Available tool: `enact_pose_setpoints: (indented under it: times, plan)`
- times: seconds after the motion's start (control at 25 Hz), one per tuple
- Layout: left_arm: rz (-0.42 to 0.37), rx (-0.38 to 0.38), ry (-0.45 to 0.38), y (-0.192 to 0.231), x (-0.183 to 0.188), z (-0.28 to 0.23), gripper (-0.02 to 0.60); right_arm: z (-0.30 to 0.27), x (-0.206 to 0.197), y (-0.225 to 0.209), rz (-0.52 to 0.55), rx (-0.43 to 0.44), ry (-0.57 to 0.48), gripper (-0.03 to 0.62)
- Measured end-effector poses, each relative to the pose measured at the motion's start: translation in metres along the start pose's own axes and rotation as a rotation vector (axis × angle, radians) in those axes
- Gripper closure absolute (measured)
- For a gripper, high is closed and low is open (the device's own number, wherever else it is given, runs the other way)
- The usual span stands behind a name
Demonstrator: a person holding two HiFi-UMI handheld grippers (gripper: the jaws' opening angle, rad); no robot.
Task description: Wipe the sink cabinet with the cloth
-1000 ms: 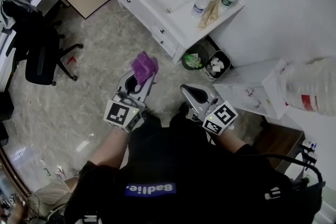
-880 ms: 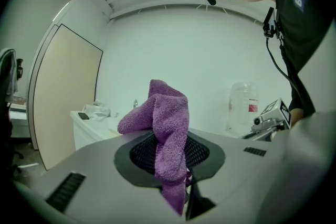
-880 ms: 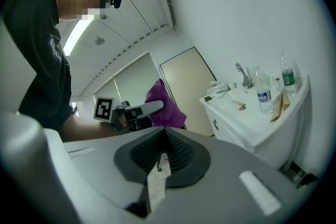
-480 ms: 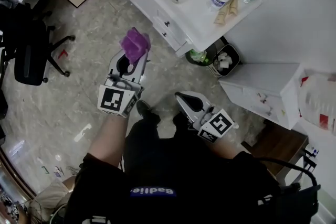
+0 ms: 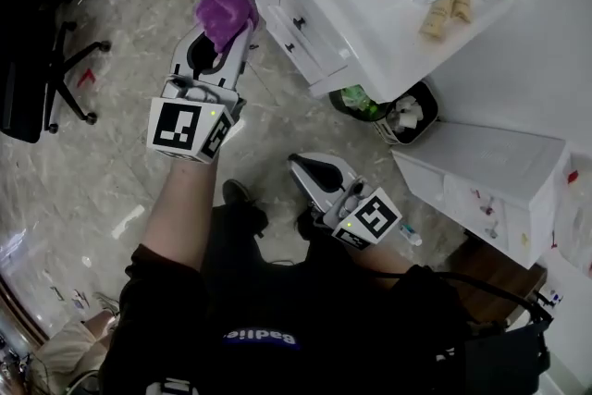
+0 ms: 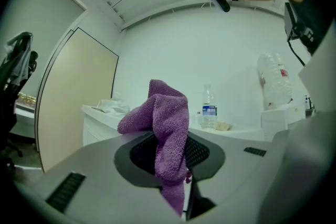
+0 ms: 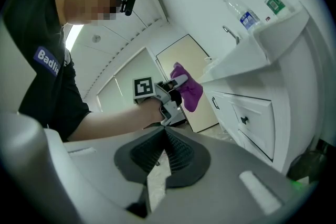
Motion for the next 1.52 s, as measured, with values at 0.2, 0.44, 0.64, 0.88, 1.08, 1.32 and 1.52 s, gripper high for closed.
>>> enact_pose_setpoints:
  times: [0.2,0.44,0.64,0.88,1.08,1.32,1.52]
  plan:
    - [-0.011,0.004,-0.037,0.017,-0.058,-0.035,0.497,-0.027,-0.051,-0.048,0.013,0.043,-0.043,0.597]
    - [-0.034,-0.032,-0.073,0.029,-0.122,-0.077,0.497,-0.050,-0.111,-0.112,0.062,0.060,-0.114,0.597]
    - [-0.078,-0.050,-0.100,0.041,-0.155,-0.112,0.497,-0.057,-0.149,-0.152,0.144,0.071,-0.147,0.597]
    - [-0.055,-0.073,-0.091,0.039,-0.192,-0.144,0.497,-0.050,-0.159,-0.176,0.195,0.057,-0.155,0.597]
    - [0.017,-0.035,-0.100,0.049,-0.229,-0.152,0.497,-0.043,-0.157,-0.176,0.235,0.078,-0.180,0.597]
    - [0.040,-0.018,-0.027,0.047,-0.270,-0.155,0.497,-0.039,-0.160,-0.173,0.230,0.073,-0.173,0.597]
    - [0.059,-0.004,0.082,0.046,-0.307,-0.154,0.497,-0.037,-0.159,-0.172,0.244,0.069,-0.181,0.597]
Point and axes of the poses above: the fingertips, and each gripper's own axes: z backward along the fingers, y to its left, x out of its top, the point moved 9 cm from there along z, backward along the fingers, and after that the axes turned 6 degrees about -z, right-handed, at the moved point
